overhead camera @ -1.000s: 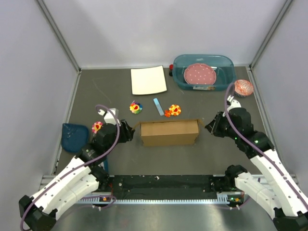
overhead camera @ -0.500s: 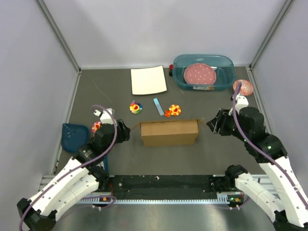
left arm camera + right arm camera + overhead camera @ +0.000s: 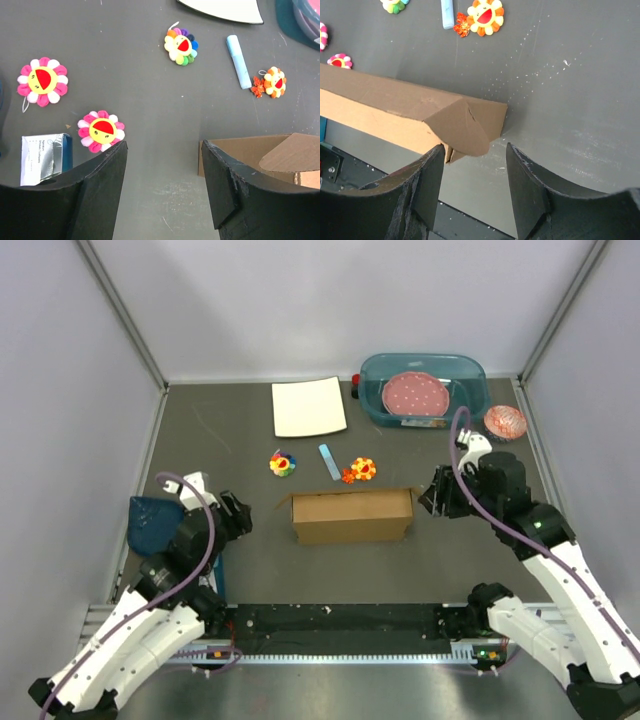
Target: Fold the paper box
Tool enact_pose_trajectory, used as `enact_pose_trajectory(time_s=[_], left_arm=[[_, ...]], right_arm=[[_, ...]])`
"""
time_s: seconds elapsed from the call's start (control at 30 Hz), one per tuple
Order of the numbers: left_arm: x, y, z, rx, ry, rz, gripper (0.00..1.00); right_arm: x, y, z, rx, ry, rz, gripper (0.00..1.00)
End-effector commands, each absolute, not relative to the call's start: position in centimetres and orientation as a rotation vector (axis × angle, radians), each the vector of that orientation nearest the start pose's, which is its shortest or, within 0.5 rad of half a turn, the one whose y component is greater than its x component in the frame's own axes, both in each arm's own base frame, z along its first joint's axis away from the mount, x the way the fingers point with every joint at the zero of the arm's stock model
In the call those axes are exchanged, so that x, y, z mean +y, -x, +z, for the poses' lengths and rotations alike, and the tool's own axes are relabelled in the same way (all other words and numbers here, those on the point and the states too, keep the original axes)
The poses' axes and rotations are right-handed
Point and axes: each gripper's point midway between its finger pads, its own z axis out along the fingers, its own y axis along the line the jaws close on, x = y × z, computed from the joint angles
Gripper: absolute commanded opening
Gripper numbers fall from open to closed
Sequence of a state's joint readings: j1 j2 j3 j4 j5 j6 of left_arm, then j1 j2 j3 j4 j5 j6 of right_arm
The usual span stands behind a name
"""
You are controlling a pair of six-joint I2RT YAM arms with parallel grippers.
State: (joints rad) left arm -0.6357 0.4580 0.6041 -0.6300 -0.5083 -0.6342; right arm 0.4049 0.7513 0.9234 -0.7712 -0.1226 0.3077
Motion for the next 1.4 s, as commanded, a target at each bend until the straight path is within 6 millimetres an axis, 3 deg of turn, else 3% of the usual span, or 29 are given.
enact_pose_trajectory(time_s=[0.0,0.27,0.53,0.8,1.17,1.37], left_arm=[[-6.7,-20.7,21.2,1.888,0.362,-0.328,0.67],[-7.4,-20.8,23.5,1.815,0.328,-0.406,0.67],[-8.6,-21.1,24.2,1.797,0.285,-0.46,0.67],[-9.9,-21.3,26.2,1.739,0.238,-0.547,0.67],[-13.3,-20.8,27.7,1.715,0.046,-0.676,0.69],[-14.6,-19.7,26.9,1.72,-0.11,-0.71,0.7]], right_arm=[[13.6,-22.2,23.5,2.146,0.218,0.554,0.53],[14.3,-23.2,23.2,2.146,0.224,0.568,0.45],[14.8,-23.1,22.9,2.151,0.227,0.602,0.29],[15.3,-22.6,22.3,2.168,0.211,0.645,0.15],[15.3,-22.7,22.4,2.175,0.166,0.65,0.12],[15.6,-22.6,22.9,2.181,0.165,0.667,0.11]])
